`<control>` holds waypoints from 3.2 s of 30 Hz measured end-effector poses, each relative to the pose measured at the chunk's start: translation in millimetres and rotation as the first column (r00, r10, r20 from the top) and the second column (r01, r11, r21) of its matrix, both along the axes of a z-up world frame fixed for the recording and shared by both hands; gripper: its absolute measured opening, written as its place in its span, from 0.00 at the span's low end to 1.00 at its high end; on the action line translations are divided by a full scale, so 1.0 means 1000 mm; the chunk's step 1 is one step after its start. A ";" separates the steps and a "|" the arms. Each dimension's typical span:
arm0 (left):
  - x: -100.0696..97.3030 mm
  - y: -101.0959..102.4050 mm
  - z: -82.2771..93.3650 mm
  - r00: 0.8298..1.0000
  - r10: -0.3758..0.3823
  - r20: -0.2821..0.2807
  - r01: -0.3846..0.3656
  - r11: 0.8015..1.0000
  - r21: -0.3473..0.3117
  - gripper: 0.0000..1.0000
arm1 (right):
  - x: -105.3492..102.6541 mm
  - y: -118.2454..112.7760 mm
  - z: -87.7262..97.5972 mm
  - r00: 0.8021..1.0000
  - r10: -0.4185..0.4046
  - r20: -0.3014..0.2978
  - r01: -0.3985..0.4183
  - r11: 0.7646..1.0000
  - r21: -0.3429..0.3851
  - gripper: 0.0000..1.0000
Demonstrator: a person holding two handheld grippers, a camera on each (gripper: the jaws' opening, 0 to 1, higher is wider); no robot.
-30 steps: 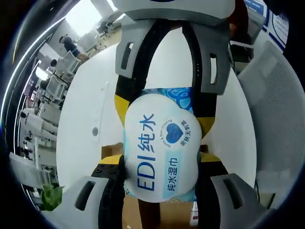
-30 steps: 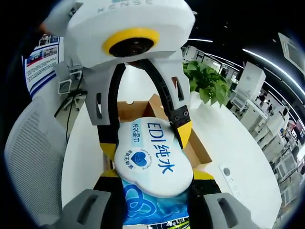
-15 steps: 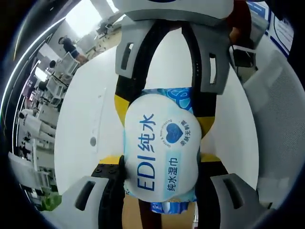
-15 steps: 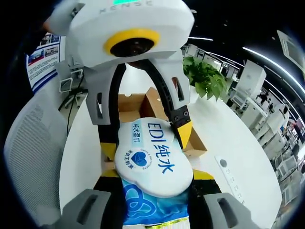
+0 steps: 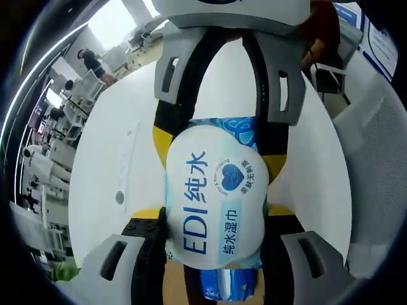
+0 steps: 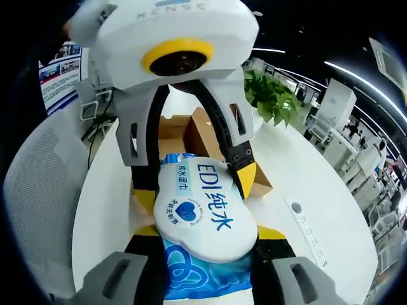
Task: Operate the shoe box by opening the lid, removing the specified soft item, and placing it in the target area until the item is outside and the box remains undamaged.
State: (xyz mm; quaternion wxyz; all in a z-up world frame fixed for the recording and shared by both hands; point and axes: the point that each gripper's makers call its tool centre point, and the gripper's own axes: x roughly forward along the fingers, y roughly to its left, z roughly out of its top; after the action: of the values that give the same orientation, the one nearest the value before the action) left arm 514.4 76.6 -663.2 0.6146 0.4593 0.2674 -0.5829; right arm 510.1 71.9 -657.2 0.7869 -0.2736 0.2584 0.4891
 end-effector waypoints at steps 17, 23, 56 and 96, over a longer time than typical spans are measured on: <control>0.009 -0.020 -0.042 0.999 -0.009 -0.033 0.009 1.000 0.008 0.60 | 0.008 -0.019 -0.040 1.000 0.003 -0.027 -0.003 1.000 -0.004 0.47; 0.014 -0.022 -0.055 0.999 -0.007 -0.038 0.008 1.000 0.012 0.60 | 0.013 -0.022 -0.053 1.000 0.005 -0.030 -0.005 1.000 -0.005 0.47; 0.021 -0.014 -0.101 0.998 -0.013 -0.055 0.015 0.999 0.037 0.60 | 0.020 -0.015 -0.095 0.999 0.032 -0.033 -0.033 0.999 -0.019 0.48; 0.019 -0.007 -0.087 0.998 -0.019 -0.068 0.020 1.000 0.013 0.62 | 0.006 -0.042 -0.093 0.999 0.037 -0.034 -0.038 0.998 -0.046 0.56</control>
State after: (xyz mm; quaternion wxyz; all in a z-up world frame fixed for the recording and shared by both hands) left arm 533.0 69.4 -750.6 0.5964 0.4461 0.2878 -0.6021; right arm 516.0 29.4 -750.5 0.7665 -0.2888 0.2774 0.5021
